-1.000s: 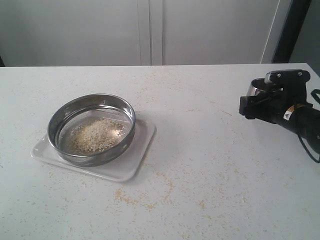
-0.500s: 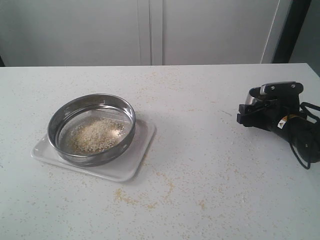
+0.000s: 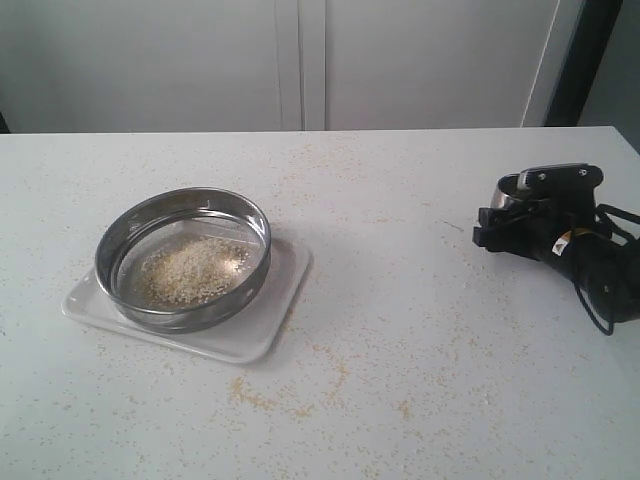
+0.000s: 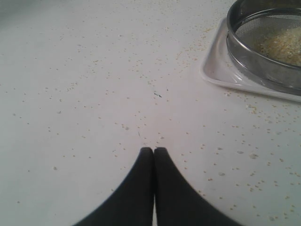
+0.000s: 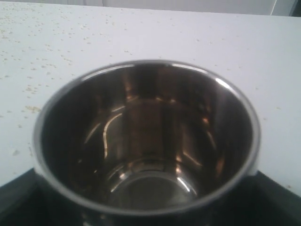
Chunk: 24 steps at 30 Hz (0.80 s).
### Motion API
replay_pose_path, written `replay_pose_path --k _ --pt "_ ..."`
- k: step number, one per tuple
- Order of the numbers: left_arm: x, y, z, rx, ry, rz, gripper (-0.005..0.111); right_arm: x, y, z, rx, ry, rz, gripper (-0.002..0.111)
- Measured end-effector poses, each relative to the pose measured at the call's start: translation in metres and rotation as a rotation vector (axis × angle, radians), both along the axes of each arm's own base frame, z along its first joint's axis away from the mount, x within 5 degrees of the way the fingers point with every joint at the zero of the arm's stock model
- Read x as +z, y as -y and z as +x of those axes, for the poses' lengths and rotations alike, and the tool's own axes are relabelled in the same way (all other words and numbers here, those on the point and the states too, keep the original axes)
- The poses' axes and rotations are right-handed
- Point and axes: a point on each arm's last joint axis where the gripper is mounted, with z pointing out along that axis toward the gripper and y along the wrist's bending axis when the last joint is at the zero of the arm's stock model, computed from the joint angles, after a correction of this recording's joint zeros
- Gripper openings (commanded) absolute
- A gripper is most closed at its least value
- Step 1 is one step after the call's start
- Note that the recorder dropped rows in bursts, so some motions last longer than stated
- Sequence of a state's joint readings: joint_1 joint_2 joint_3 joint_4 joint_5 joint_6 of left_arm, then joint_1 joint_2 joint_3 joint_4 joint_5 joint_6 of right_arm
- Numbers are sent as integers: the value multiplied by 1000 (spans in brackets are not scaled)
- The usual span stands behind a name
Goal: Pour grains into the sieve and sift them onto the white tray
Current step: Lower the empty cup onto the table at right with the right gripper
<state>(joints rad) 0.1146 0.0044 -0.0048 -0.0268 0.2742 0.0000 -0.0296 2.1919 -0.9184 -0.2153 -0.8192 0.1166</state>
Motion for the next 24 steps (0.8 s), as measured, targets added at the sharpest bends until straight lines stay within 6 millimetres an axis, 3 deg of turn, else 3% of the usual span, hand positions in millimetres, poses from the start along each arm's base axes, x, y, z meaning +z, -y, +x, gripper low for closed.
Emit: replay_pose_path --k 5,18,24 --pt "0 0 0 0 0 0 0 -5 0 1 0 -10 -7 36" --pt "0 0 0 0 0 0 0 -5 0 1 -2 -10 -7 88" --pt "0 0 0 0 0 0 0 -4 0 1 -1 -4 -5 95"
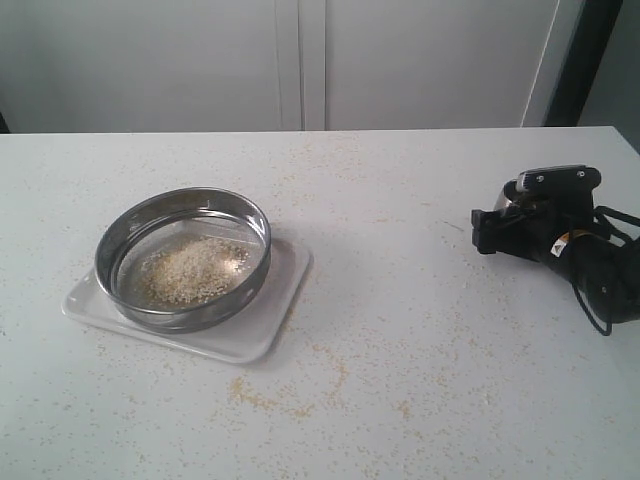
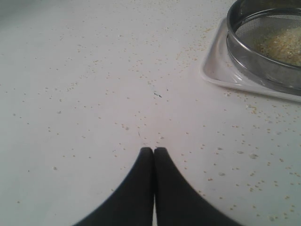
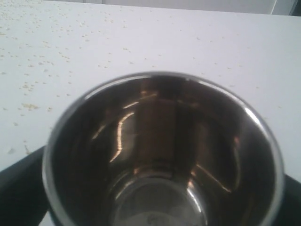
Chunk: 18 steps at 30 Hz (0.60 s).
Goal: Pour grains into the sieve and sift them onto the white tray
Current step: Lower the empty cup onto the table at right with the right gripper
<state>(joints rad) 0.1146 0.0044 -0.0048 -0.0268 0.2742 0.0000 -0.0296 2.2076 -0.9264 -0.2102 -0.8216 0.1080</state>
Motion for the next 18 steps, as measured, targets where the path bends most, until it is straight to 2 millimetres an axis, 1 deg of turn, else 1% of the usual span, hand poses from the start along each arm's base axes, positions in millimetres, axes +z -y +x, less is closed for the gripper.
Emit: replay_pose_path --k 8,13,18 --pt "0 0 0 0 0 0 0 2 0 0 0 7 1 95" --pt "0 0 0 0 0 0 0 18 0 2 -1 48 -2 95" --pt "0 0 0 0 0 0 0 40 0 3 5 83 -12 95"
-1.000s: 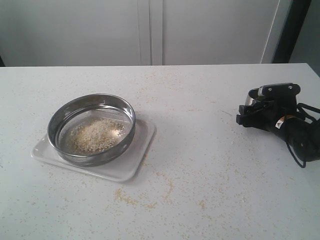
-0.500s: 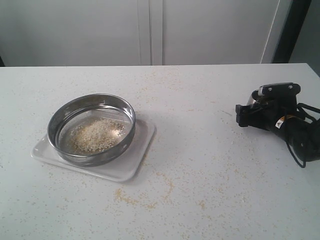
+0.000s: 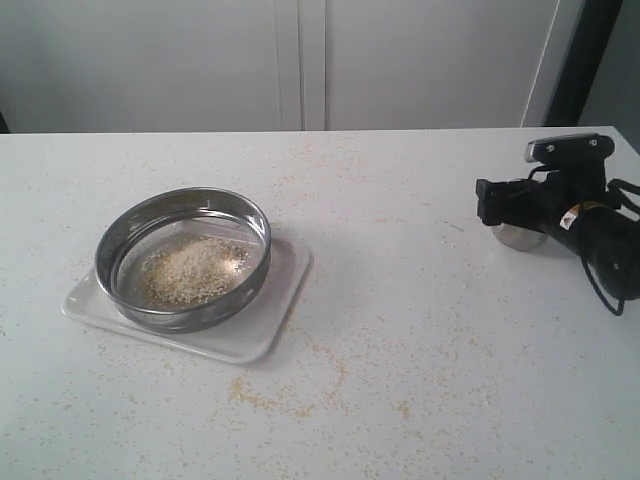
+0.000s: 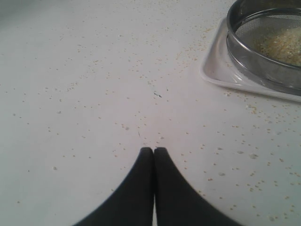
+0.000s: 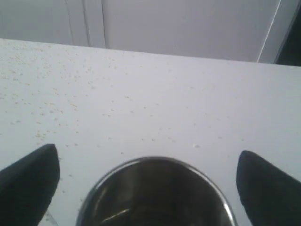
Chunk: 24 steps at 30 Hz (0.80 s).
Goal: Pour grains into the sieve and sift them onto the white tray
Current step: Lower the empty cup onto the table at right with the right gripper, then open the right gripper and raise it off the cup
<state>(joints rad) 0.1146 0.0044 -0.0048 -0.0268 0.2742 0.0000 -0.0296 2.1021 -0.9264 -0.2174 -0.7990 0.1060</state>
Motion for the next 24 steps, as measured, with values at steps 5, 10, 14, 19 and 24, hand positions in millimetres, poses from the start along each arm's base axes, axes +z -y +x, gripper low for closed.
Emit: replay_pose_path --k 5,10,14,19,24 --pt "0 0 0 0 0 0 0 25 0 -1 4 22 -16 95" --pt "0 0 0 0 0 0 0 54 1 -4 -1 59 -27 95" --pt "0 0 0 0 0 0 0 72 0 -8 9 65 -53 93" --pt "0 0 0 0 0 0 0 93 0 -15 18 70 -75 69" --pt "0 0 0 0 0 0 0 112 0 -21 -2 67 -38 32"
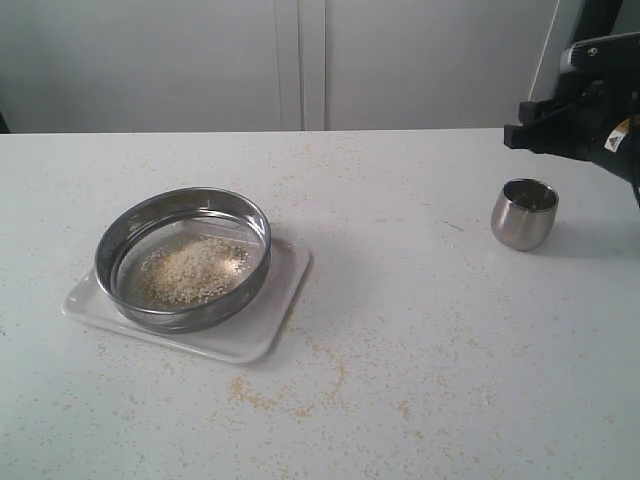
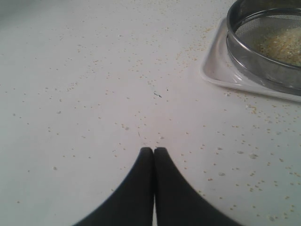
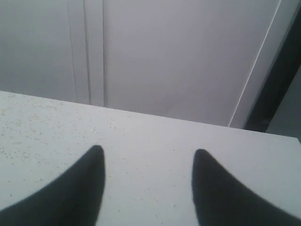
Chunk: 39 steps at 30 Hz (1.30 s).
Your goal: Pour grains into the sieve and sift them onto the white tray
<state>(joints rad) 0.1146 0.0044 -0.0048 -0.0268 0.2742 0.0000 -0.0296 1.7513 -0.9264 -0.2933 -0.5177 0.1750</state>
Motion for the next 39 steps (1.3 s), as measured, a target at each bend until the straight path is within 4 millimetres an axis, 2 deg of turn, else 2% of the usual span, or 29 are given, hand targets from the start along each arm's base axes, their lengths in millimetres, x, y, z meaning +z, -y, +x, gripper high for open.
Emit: replay_pose_path --k 6,24,29,39 --pt "0 0 0 0 0 0 0 18 -2 -9 12 -9 44 0" --pt "0 0 0 0 0 0 0 53 11 -50 -211 -252 144 0" --pt "0 0 0 0 0 0 0 59 3 -64 -244 -328 143 0" --pt "0 0 0 0 0 0 0 52 -20 -91 -286 -585 94 0"
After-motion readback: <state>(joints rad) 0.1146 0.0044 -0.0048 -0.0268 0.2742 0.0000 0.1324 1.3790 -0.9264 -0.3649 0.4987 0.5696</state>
